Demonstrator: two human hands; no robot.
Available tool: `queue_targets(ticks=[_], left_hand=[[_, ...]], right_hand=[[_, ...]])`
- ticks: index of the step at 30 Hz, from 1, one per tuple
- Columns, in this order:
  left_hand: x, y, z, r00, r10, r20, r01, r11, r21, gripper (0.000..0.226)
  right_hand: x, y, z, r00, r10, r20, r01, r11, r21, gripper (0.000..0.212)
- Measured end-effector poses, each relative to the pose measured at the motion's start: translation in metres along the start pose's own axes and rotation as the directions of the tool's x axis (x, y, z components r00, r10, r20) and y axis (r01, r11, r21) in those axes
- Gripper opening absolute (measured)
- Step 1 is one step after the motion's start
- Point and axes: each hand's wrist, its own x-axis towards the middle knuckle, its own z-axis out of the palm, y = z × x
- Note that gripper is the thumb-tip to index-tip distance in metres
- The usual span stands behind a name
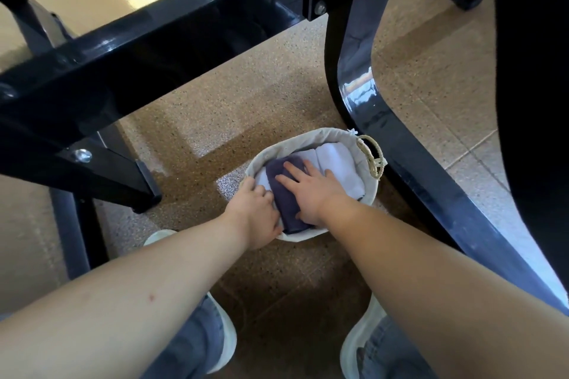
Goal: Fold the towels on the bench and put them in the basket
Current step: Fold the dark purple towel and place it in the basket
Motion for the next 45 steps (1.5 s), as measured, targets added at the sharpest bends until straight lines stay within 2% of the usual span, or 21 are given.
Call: queue_targets(ticks=[8, 13, 18, 22, 27, 30, 37, 41, 45], left_hand=[[-0.025, -0.005, -0.004, 0.981, -0.103, -0.162, 0.096, 0.994, -0.055, 0.043], [-0.040, -0.005, -0.018, 0.949, -0.186, -0.254, 0.152, 0.977, -0.146, 0.047], [-0.066, -0.002, -0.048, 0.917, -0.223, -0.332, 0.166, 0.967, -0.192, 0.050], [-0.094, 0.001, -0.077, 0.850, -0.315, -0.423, 0.245, 0.946, -0.213, 0.056], [-0.129, 0.004, -0.109, 0.767, -0.379, -0.517, 0.252, 0.920, -0.300, 0.061], [-0.146, 0.009, -0.126, 0.720, -0.412, -0.558, 0.213, 0.897, -0.387, 0.074], [-0.170, 0.027, -0.173, 0.669, -0.364, -0.648, 0.103, 0.909, -0.405, 0.087], [-0.175, 0.046, -0.197, 0.650, -0.298, -0.699, 0.016, 0.925, -0.380, 0.076], [-0.169, 0.070, -0.219, 0.612, -0.210, -0.762, -0.087, 0.940, -0.329, 0.066]], right_hand=[[-0.040, 0.002, -0.009, 0.991, 0.089, -0.099, -0.076, 0.989, 0.124, 0.080], [-0.069, 0.008, -0.027, 0.973, 0.190, -0.131, -0.156, 0.959, 0.235, 0.071], [-0.109, 0.005, -0.059, 0.937, 0.220, -0.271, -0.139, 0.948, 0.287, 0.057], [-0.142, -0.004, -0.086, 0.926, 0.225, -0.304, -0.129, 0.943, 0.308, 0.061], [-0.188, -0.010, -0.116, 0.901, 0.202, -0.385, -0.061, 0.935, 0.348, 0.062], [-0.217, -0.011, -0.131, 0.876, 0.194, -0.441, -0.025, 0.933, 0.359, 0.062], [-0.298, -0.004, -0.154, 0.839, 0.105, -0.534, 0.044, 0.965, 0.260, 0.055], [-0.344, 0.008, -0.154, 0.801, 0.106, -0.589, 0.039, 0.973, 0.228, 0.050], [-0.377, 0.031, -0.144, 0.763, 0.184, -0.620, -0.050, 0.972, 0.228, 0.049]])
